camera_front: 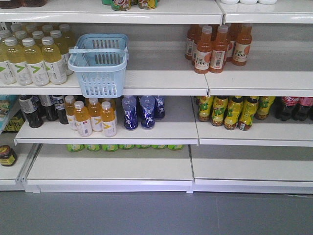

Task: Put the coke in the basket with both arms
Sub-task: 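Drive the base toward the shelf holding the light-blue basket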

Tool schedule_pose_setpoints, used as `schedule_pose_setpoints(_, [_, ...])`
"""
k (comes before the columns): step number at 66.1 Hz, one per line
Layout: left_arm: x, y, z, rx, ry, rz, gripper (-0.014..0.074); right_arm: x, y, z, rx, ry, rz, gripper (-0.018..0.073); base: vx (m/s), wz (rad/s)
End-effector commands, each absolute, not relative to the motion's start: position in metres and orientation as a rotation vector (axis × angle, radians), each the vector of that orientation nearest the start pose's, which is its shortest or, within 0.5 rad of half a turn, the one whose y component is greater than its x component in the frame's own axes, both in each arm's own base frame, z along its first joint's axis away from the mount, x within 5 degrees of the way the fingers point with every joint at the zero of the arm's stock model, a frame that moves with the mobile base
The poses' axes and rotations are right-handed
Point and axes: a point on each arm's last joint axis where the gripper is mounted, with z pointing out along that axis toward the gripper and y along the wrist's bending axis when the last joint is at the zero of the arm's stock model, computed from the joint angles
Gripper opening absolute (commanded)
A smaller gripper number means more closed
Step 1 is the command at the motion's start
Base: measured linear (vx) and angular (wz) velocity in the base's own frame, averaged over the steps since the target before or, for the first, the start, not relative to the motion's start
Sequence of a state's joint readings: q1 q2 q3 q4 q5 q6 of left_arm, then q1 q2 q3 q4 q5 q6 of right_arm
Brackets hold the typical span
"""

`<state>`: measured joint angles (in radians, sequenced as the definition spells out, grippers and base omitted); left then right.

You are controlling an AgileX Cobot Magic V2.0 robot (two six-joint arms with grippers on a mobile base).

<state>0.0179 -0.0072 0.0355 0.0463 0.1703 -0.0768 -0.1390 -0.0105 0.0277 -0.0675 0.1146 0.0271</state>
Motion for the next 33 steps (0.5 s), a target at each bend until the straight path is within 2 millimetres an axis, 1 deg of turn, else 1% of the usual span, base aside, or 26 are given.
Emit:
schedule_pose_setpoints(1, [0.0544,0.0011,0.2057,-0.045,1.55,-0.017,-0.0006,0.0554,-0.0086,0.1981,0.077,1.543,-0.16,-0.001,0.08,0.0])
schedule_pose_setpoints(33, [0.0544,0.0011,0.2057,-0.045,1.55,-0.017,-0.0006,0.0554,-0.0086,0.1981,0.077,1.543,-0.16,-0.001,0.08,-0.01])
